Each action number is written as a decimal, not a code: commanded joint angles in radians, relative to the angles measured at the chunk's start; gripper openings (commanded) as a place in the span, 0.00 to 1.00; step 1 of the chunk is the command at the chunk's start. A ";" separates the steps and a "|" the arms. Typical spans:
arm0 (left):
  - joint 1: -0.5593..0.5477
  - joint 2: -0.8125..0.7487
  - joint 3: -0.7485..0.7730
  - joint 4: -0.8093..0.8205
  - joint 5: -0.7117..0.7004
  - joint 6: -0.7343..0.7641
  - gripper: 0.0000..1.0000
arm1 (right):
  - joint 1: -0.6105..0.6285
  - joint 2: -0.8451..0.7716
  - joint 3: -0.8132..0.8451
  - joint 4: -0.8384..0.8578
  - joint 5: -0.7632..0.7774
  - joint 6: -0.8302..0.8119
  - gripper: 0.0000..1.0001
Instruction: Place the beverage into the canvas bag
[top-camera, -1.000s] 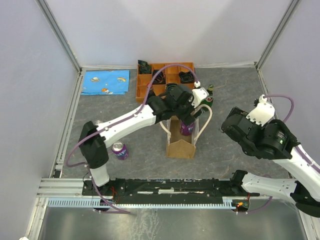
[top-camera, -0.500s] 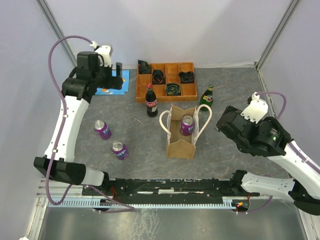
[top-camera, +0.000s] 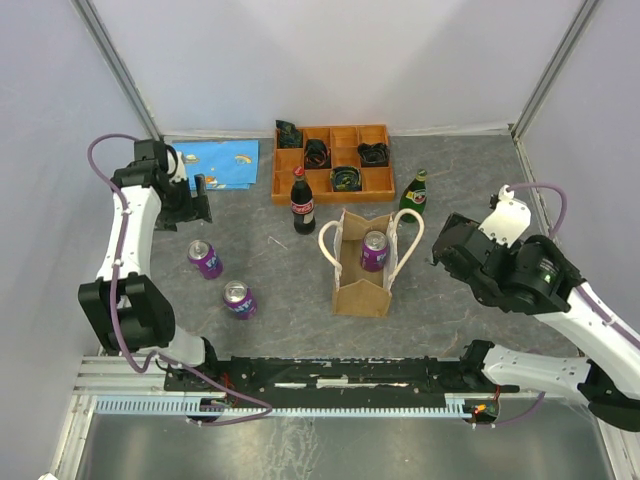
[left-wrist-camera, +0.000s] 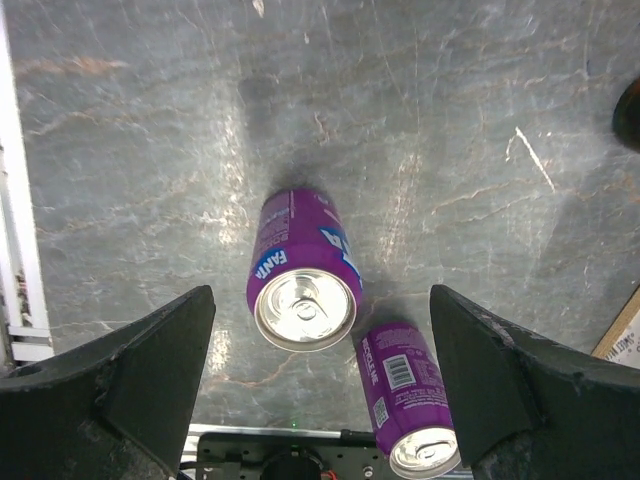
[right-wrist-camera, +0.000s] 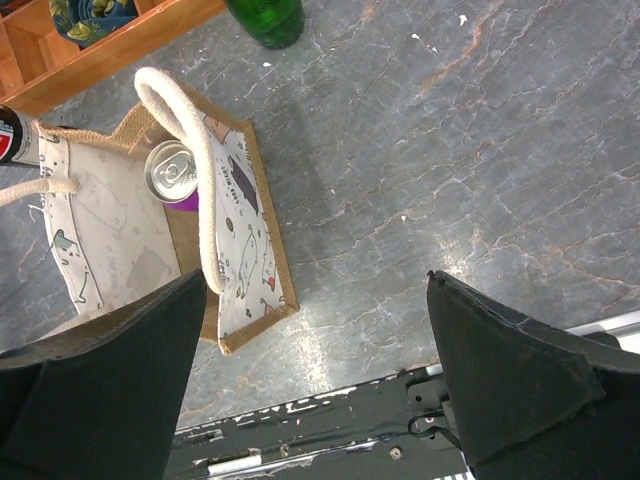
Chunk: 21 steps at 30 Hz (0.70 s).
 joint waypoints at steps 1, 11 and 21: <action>0.005 0.016 -0.054 0.016 0.050 -0.033 0.93 | 0.002 -0.036 -0.007 -0.017 0.015 0.015 0.99; 0.005 0.017 -0.215 0.070 0.038 -0.035 0.93 | 0.003 -0.053 -0.012 -0.057 0.020 0.038 0.99; 0.005 0.036 -0.248 0.076 0.022 -0.022 0.79 | 0.002 -0.047 -0.003 -0.070 0.027 0.035 0.99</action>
